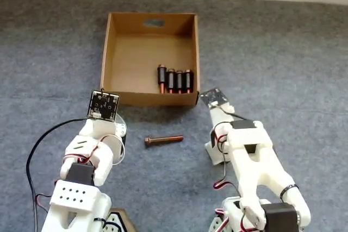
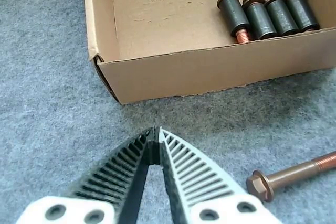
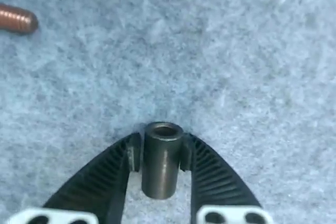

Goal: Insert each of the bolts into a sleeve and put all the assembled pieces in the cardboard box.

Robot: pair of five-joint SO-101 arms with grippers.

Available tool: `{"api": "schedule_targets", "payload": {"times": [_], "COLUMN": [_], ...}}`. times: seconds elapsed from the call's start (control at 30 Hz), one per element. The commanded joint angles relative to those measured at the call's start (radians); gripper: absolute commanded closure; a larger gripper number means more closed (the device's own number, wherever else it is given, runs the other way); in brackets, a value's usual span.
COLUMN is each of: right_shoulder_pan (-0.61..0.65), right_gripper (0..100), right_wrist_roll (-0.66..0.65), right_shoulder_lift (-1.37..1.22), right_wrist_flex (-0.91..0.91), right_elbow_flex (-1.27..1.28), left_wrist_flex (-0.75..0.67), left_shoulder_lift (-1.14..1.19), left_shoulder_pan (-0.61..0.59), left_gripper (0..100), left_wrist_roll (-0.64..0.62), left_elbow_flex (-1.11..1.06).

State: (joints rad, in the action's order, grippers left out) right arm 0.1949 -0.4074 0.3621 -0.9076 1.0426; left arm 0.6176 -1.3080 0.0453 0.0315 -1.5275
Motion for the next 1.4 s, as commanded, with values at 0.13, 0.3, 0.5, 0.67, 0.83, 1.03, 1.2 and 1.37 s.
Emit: {"api": "schedule_targets", "payload": {"times": [0.13, 0.3, 0.5, 0.67, 0.83, 1.03, 1.2, 1.37], "right_shoulder_pan": [-0.007, -0.007, -0.007, -0.005, -0.004, 0.021, 0.030, 0.028], "right_gripper": [85.8, 85.8, 97.3, 99.4, 99.3, 99.3, 99.3, 99.3], "right_wrist_roll": [-0.049, -0.011, -0.048, 0.017, 0.201, 0.259, 0.354, 0.450], "right_shoulder_lift": [0.001, -0.004, -0.008, 0.002, 0.102, 0.383, 0.541, 0.559], "right_wrist_flex": [-0.008, -0.010, -0.002, -0.004, -0.015, -0.038, -0.022, 0.025], "right_elbow_flex": [0.004, 0.001, 0.027, 0.038, -0.036, -0.041, -0.038, 0.002], "left_wrist_flex": [-0.025, -0.025, -0.025, -0.018, 0.014, 0.132, 0.222, 0.292], "left_shoulder_lift": [-0.013, -0.013, -0.013, -0.005, -0.002, -0.002, -0.001, 0.022], "left_shoulder_pan": [-0.008, -0.008, -0.008, -0.008, -0.007, -0.005, 0.007, 0.067], "left_gripper": [99, 99, 99, 99, 99, 99, 93, 90], "left_wrist_roll": [0.009, 0.009, 0.009, 0.018, 0.051, 0.051, 0.074, 0.092], "left_elbow_flex": [0.005, 0.005, 0.005, 0.015, 0.042, 0.104, 0.168, 0.208]}}
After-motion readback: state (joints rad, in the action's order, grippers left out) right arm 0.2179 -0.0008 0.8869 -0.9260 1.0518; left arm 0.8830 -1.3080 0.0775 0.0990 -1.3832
